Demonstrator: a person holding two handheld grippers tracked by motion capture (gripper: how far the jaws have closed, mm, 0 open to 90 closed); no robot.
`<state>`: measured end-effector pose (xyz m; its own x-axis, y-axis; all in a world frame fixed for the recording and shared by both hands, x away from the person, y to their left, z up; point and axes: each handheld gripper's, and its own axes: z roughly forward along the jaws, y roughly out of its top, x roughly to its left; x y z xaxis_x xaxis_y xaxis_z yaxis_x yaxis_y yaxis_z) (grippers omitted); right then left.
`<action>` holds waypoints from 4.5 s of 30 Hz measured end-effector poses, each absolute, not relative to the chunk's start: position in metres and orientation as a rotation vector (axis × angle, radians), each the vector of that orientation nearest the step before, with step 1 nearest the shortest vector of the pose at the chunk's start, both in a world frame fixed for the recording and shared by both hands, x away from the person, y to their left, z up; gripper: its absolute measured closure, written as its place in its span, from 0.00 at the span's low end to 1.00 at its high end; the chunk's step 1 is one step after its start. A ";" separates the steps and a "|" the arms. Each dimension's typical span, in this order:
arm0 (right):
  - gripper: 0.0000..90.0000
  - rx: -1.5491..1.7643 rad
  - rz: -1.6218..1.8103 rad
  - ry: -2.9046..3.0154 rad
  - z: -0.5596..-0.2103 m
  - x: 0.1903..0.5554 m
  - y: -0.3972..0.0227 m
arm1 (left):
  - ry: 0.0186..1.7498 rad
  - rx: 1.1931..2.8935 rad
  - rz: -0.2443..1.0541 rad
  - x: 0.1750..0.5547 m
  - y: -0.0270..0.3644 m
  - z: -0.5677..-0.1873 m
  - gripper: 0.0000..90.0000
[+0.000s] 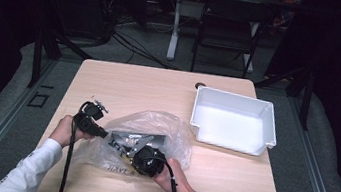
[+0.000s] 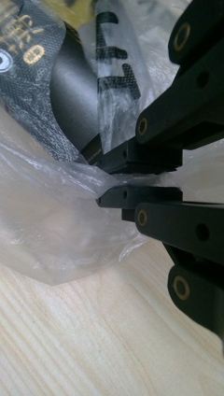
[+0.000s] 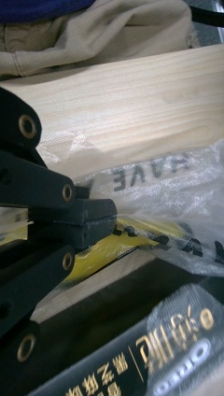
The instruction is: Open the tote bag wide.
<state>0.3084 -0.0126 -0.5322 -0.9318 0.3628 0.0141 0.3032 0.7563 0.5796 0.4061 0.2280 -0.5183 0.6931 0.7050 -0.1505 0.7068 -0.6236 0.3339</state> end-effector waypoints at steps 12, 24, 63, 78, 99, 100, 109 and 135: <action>1.00 0.341 0.800 2.982 -0.543 0.293 0.002 | 1.146 2.489 0.066 0.414 0.227 -0.519 0.94; 1.00 0.272 0.704 3.082 -0.548 0.294 -0.003 | 1.123 2.627 0.074 0.412 0.215 -0.537 0.95; 0.77 1.003 0.564 2.699 -0.543 0.366 -0.101 | 1.004 2.705 -0.006 0.375 0.209 -0.530 0.44; 0.81 0.972 0.415 2.638 -0.552 0.368 -0.100 | 1.040 2.773 0.040 0.379 0.213 -0.545 0.43; 0.68 0.987 0.782 2.557 -0.495 0.352 -0.106 | 1.016 2.504 0.043 0.380 0.231 -0.486 0.42; 0.67 0.996 0.786 2.554 -0.494 0.352 -0.106 | 1.028 2.493 0.061 0.381 0.231 -0.486 0.42; 0.63 1.036 0.645 2.615 -0.483 0.354 -0.120 | 1.081 2.458 0.087 0.400 0.235 -0.501 0.48; 1.00 1.079 0.646 2.660 -0.517 0.388 -0.083 | 0.951 2.482 0.041 0.417 0.215 -0.512 0.97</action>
<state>0.3877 -0.0834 -0.5166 -0.7138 0.7001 -0.0192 0.6133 0.6381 0.4656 0.4171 0.2149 -0.5120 0.7581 0.6371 -0.1395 0.6229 -0.6440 0.4442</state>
